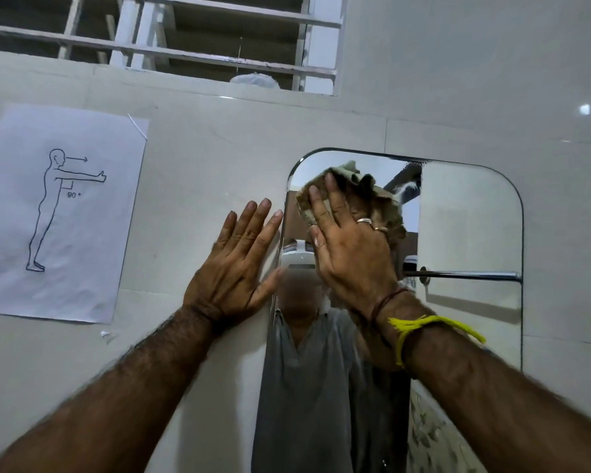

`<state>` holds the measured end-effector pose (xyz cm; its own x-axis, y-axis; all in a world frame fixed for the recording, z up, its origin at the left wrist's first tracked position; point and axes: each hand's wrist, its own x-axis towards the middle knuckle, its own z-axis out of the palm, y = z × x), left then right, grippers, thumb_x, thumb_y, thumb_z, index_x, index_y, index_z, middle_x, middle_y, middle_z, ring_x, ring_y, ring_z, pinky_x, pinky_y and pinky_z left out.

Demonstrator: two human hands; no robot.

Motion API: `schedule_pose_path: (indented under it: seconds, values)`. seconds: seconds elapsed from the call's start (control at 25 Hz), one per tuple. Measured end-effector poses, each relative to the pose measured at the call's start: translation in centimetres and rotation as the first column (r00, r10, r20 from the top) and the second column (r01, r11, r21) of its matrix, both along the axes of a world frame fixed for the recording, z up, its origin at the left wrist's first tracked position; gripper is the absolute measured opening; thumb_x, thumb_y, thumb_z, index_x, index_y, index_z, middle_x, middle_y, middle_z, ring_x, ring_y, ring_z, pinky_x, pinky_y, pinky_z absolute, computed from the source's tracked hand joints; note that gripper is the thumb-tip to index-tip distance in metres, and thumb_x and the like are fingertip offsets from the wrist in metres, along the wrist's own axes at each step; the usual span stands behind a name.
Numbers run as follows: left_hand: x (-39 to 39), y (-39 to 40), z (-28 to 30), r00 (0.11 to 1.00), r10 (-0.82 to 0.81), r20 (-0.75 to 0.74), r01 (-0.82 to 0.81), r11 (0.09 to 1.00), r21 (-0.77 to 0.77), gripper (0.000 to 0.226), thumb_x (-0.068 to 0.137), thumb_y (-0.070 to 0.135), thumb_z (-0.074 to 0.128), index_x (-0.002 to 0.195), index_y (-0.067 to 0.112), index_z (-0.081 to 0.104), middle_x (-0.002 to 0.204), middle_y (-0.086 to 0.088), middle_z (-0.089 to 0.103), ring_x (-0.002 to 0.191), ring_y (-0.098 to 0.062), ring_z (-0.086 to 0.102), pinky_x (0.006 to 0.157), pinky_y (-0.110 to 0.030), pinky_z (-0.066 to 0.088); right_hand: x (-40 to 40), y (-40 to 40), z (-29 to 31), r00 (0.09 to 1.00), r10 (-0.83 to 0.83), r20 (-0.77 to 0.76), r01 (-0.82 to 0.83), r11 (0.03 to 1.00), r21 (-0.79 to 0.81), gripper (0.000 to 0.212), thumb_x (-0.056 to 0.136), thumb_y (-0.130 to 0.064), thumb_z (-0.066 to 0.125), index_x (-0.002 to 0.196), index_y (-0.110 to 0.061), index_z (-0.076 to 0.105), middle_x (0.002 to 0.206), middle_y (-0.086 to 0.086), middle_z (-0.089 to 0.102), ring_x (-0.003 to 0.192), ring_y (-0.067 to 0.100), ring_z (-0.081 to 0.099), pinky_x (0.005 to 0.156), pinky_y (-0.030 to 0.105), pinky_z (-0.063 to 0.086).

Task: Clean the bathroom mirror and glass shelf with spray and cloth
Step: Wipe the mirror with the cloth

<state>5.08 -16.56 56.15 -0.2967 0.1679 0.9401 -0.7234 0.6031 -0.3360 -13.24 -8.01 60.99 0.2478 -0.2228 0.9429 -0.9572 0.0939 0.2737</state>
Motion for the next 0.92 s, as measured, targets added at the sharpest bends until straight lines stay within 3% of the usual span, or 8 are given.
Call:
schedule_pose_path:
  seconds: [0.2, 0.28, 0.4, 0.52, 0.6, 0.72, 0.84, 0.92]
  values:
    - [0.6, 0.1, -2.1, 0.998, -0.063, 0.014, 0.062, 0.997, 0.039, 0.074, 0.097, 0.048, 0.040, 0.154, 0.003, 0.024, 0.164, -0.019, 0.015, 0.153, -0.031, 0.012, 0.123, -0.053, 0.015, 0.0, 0.5, -6.8, 0.937, -0.004, -0.349, 0.058, 0.988, 0.143, 0.056, 0.104, -0.040, 0.030, 0.157, -0.024, 0.022, 0.161, 0.005, 0.031, 0.134, 0.029, 0.049, 0.106, 0.048, 0.041]
    - [0.7, 0.1, -2.7, 0.997, -0.042, 0.059, 0.042, 0.999, 0.006, 0.074, 0.096, 0.049, 0.040, 0.153, 0.003, 0.027, 0.163, -0.018, 0.018, 0.153, -0.030, 0.014, 0.123, -0.054, 0.017, -1.1, 1.0, -6.2, 0.949, -0.019, -0.314, 0.070, 0.986, 0.150, 0.057, 0.103, -0.040, 0.030, 0.157, -0.026, 0.019, 0.160, 0.004, 0.032, 0.130, 0.028, 0.052, 0.101, 0.046, 0.046]
    - [0.8, 0.0, -2.5, 0.999, -0.012, 0.049, 0.012, 1.000, -0.002, 0.075, 0.095, 0.048, 0.043, 0.153, 0.004, 0.027, 0.163, -0.018, 0.018, 0.153, -0.029, 0.015, 0.123, -0.054, 0.016, -0.2, 0.4, -3.0, 0.999, -0.028, -0.046, 0.030, 0.999, 0.044, 0.058, 0.103, -0.040, 0.030, 0.158, -0.023, 0.019, 0.166, 0.001, 0.012, 0.112, 0.031, 0.063, 0.107, 0.050, 0.038]
    - [0.8, 0.3, -3.2, 0.999, -0.045, -0.022, 0.046, 0.997, 0.069, 0.076, 0.096, 0.049, 0.039, 0.154, 0.004, 0.023, 0.163, -0.018, 0.015, 0.153, -0.031, 0.012, 0.123, -0.058, 0.012, 1.2, -0.1, -5.2, 0.976, -0.042, -0.212, 0.063, 0.994, 0.093, 0.058, 0.104, -0.038, 0.028, 0.158, -0.019, 0.016, 0.166, 0.006, 0.010, 0.133, 0.031, 0.049, 0.119, 0.056, 0.019]
    - [0.6, 0.4, -4.5, 0.996, -0.072, -0.047, 0.077, 0.991, 0.112, 0.076, 0.096, 0.050, 0.037, 0.155, 0.004, 0.020, 0.164, -0.018, 0.014, 0.153, -0.032, 0.011, 0.123, -0.058, 0.009, 0.6, 0.7, -8.5, 0.946, -0.003, -0.325, 0.075, 0.975, 0.209, 0.058, 0.106, -0.039, 0.026, 0.159, -0.022, 0.011, 0.163, 0.008, 0.025, 0.140, 0.030, 0.041, 0.113, 0.050, 0.030]
    - [0.5, 0.2, -5.8, 1.000, -0.020, 0.001, 0.020, 0.996, 0.082, 0.075, 0.097, 0.050, 0.038, 0.154, 0.005, 0.021, 0.163, -0.017, 0.017, 0.153, -0.032, 0.014, 0.122, -0.059, 0.013, -0.7, 1.4, -7.8, 0.982, -0.022, -0.187, 0.063, 0.975, 0.212, 0.058, 0.104, -0.040, 0.025, 0.159, -0.027, 0.008, 0.160, 0.004, 0.031, 0.131, 0.031, 0.049, 0.107, 0.049, 0.039]
    - [0.5, 0.3, -5.6, 1.000, -0.013, -0.018, 0.014, 0.996, 0.092, 0.075, 0.097, 0.048, 0.041, 0.155, 0.005, 0.020, 0.163, -0.016, 0.017, 0.153, -0.031, 0.014, 0.123, -0.057, 0.013, 0.3, 0.7, -5.6, 0.999, 0.016, 0.046, -0.021, 0.994, 0.108, 0.061, 0.102, -0.037, 0.032, 0.158, -0.023, 0.014, 0.167, 0.002, 0.005, 0.122, 0.028, 0.058, 0.114, 0.059, 0.029]
    - [0.6, 0.4, -5.7, 0.999, -0.038, -0.039, 0.043, 0.992, 0.117, 0.073, 0.097, 0.047, 0.037, 0.155, 0.004, 0.021, 0.163, -0.017, 0.017, 0.153, -0.031, 0.013, 0.123, -0.056, 0.011, 0.9, 0.3, -7.7, 0.990, -0.012, -0.139, 0.032, 0.989, 0.142, 0.061, 0.103, -0.036, 0.030, 0.159, -0.020, 0.010, 0.167, 0.006, 0.002, 0.133, 0.030, 0.050, 0.115, 0.062, 0.022]
